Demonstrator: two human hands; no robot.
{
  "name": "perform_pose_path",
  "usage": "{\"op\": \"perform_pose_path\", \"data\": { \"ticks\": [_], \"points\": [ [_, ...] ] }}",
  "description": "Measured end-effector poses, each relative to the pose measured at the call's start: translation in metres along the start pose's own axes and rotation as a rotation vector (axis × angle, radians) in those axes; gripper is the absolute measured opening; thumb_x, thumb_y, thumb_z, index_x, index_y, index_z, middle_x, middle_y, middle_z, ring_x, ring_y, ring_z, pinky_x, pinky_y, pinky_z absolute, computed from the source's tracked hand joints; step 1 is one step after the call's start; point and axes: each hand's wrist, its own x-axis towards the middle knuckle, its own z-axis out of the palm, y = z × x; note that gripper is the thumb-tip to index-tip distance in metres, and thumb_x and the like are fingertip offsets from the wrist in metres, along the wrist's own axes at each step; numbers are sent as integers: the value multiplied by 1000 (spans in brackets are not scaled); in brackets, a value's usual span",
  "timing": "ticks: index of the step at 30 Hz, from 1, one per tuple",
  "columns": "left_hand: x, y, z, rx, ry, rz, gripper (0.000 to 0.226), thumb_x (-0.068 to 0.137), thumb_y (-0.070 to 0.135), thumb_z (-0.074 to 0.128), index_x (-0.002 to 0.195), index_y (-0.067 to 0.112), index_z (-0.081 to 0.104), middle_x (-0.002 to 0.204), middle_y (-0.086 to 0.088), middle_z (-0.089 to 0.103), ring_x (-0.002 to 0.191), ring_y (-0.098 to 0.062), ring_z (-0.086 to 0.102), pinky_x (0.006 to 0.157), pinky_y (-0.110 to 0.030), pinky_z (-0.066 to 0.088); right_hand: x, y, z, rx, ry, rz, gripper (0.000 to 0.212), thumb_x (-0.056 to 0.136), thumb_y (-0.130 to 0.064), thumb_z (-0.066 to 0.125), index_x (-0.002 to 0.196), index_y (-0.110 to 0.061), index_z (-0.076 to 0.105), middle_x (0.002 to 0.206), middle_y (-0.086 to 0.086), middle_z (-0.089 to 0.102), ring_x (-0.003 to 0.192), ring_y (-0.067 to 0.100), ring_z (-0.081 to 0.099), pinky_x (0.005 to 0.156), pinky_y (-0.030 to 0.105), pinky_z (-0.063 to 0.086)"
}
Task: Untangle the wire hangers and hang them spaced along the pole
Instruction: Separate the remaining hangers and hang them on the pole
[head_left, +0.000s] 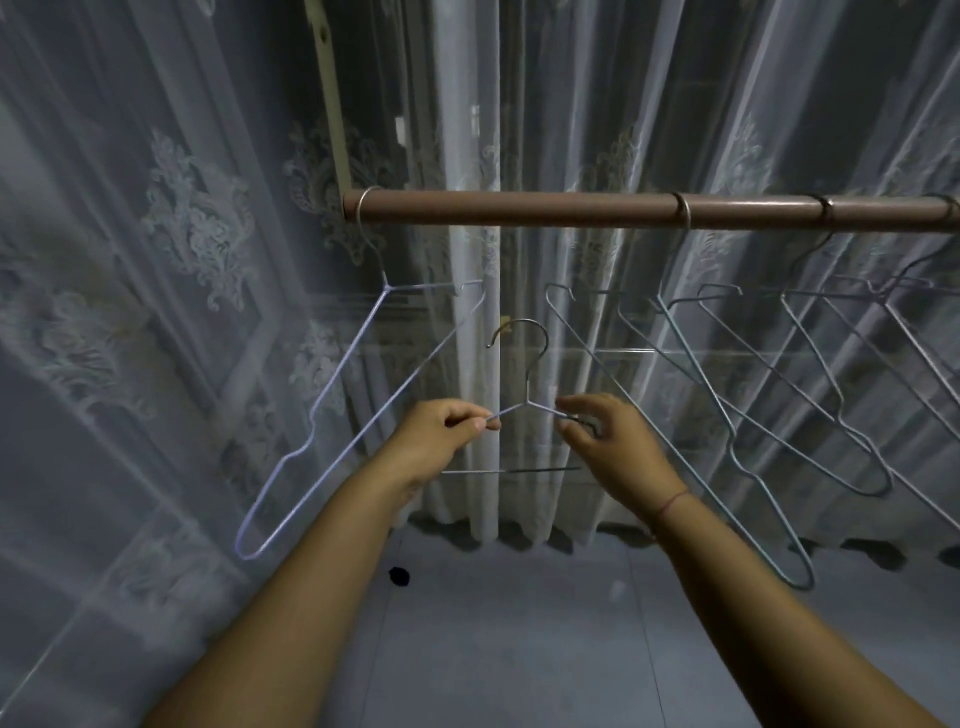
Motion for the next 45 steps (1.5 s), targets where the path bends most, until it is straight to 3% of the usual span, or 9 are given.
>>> {"op": "perform_pose_path", "data": {
  "ticks": [6, 10, 13, 16, 23, 27, 31, 37, 45],
  "points": [
    [3, 5, 9, 105, 128, 119, 22, 91, 18, 56, 83, 33, 70, 113, 2, 55, 114, -18, 53, 103, -34, 42, -20, -1, -24, -74, -97, 16, 18, 92, -19, 49, 98, -18, 65, 84, -3, 69, 79, 19, 65, 79, 40, 55],
    [-6, 19, 29, 140, 431, 137, 8, 84, 19, 66, 89, 25, 65, 118, 2, 49, 116, -17, 46, 97, -25, 40, -39, -6, -31, 67, -95, 70, 18, 93, -12, 46, 96, -13, 64, 72, -1, 65, 74, 23, 65, 68, 34, 58],
    [-28, 40, 51, -5, 593, 177, 9, 83, 24, 68, 84, 17, 62, 103, 1, 54, 88, -6, 51, 72, -3, 41, -55, -12, -34, 236, -61, 92, 17, 93, -9, 46, 96, -11, 62, 70, 5, 61, 66, 17, 61, 57, 26, 56],
    [-41, 58, 71, -239, 393, 119, 18, 84, 31, 65, 89, 14, 66, 84, 3, 67, 71, -4, 60, 57, -2, 43, -67, -19, -40, 363, -3, 94, 19, 92, -7, 46, 91, -15, 63, 69, 8, 62, 62, 14, 60, 52, 23, 54],
    [-36, 103, 73, -583, 124, 131, 19, 87, 21, 62, 93, 4, 70, 80, -3, 74, 71, -2, 67, 66, -8, 49, -62, -50, -66, 470, 69, 14, 20, 91, -8, 49, 90, -21, 65, 71, 6, 68, 68, 15, 67, 54, 23, 57],
    [-24, 123, 62, -615, 140, 141, 13, 87, 20, 62, 78, 16, 71, 69, 4, 72, 80, -11, 67, 89, -27, 50, -48, -65, -78, 492, 31, -28, 20, 92, -10, 49, 97, -22, 64, 74, 6, 71, 71, 16, 69, 66, 29, 59],
    [-11, 129, 53, -677, 179, 116, 13, 86, 18, 63, 75, 18, 70, 61, 5, 71, 66, -7, 65, 77, -23, 48, -33, -75, -78, 501, -4, -41, 18, 92, -12, 48, 98, -21, 63, 76, 7, 72, 72, 16, 69, 67, 26, 57],
    [-1, 120, 47, -705, 208, 26, 13, 87, 17, 61, 79, 17, 71, 66, 4, 72, 70, -10, 65, 67, -22, 46, -17, -73, -63, 496, -18, -14, 21, 91, -9, 47, 98, -15, 66, 73, 12, 72, 63, 15, 64, 56, 18, 50],
    [4, 105, 48, -664, 236, 3, 15, 87, 18, 61, 76, 19, 71, 68, 3, 71, 76, -12, 64, 75, -24, 45, -12, -63, -48, 515, -30, 32, 16, 91, -14, 49, 96, -20, 63, 74, 10, 73, 67, 18, 67, 61, 21, 52]
  ]
}}
